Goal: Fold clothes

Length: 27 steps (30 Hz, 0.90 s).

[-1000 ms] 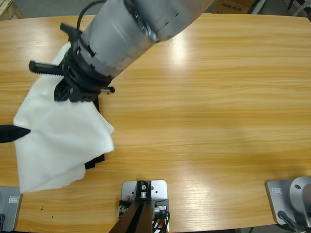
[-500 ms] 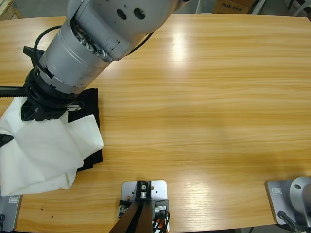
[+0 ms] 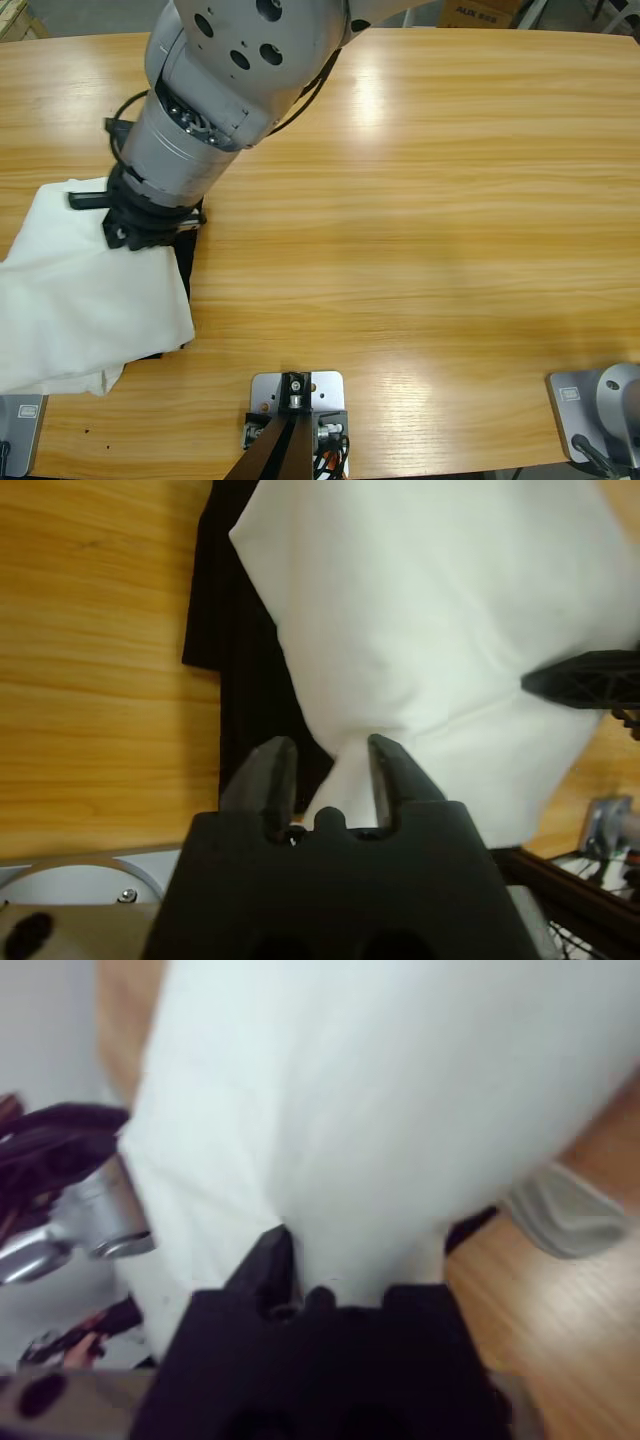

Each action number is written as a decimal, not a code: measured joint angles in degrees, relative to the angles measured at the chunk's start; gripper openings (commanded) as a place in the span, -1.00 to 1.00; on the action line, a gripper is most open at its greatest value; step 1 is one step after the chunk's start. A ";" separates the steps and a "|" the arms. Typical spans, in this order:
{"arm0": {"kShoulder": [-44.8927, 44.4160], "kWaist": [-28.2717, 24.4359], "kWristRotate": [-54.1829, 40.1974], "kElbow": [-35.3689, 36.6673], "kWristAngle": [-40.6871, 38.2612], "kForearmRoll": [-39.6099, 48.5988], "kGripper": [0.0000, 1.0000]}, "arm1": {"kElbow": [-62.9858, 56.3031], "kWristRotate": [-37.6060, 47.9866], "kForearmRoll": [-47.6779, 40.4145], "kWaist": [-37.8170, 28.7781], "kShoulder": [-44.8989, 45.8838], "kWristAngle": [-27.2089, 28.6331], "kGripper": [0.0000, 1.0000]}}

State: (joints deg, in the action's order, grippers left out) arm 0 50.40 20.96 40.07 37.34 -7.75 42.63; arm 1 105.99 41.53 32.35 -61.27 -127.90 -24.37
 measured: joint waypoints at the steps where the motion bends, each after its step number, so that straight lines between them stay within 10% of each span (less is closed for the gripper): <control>1: -0.17 -0.35 0.32 0.00 0.02 0.10 0.93 | 0.01 0.00 0.24 0.00 0.02 0.51 1.00; 7: -0.56 -1.23 0.68 0.19 0.02 0.44 0.40 | 0.26 -1.85 0.29 0.00 0.28 -0.49 0.96; 10: -2.49 -1.20 0.68 3.47 -1.55 0.33 0.15 | 0.23 -5.45 0.94 0.08 2.83 0.11 0.62; 16: -3.52 3.32 -0.01 12.88 -6.12 -0.64 -0.04 | 0.18 -10.36 1.43 1.72 9.99 -1.19 0.87; 17: -3.50 4.43 -0.01 13.14 -6.96 -1.19 -0.04 | 0.13 -10.47 1.43 1.86 10.65 -1.25 0.58; 19: -3.40 6.12 -0.01 13.16 -7.80 -2.05 -0.04 | -0.37 -10.48 1.44 2.03 11.51 -1.24 -0.86; 25: -2.43 9.84 -0.02 11.47 -9.50 -2.43 -1.00 | -6.88 -13.35 1.16 3.52 14.10 -1.04 -1.00; 27: -0.30 15.04 -0.01 11.13 -10.31 -2.47 -1.00 | -10.48 -14.47 -0.30 4.11 14.56 -1.04 -1.00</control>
State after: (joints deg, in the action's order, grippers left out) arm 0 50.10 36.00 40.06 48.46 -18.06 40.16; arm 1 95.52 27.06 32.06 -57.16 -113.33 -25.42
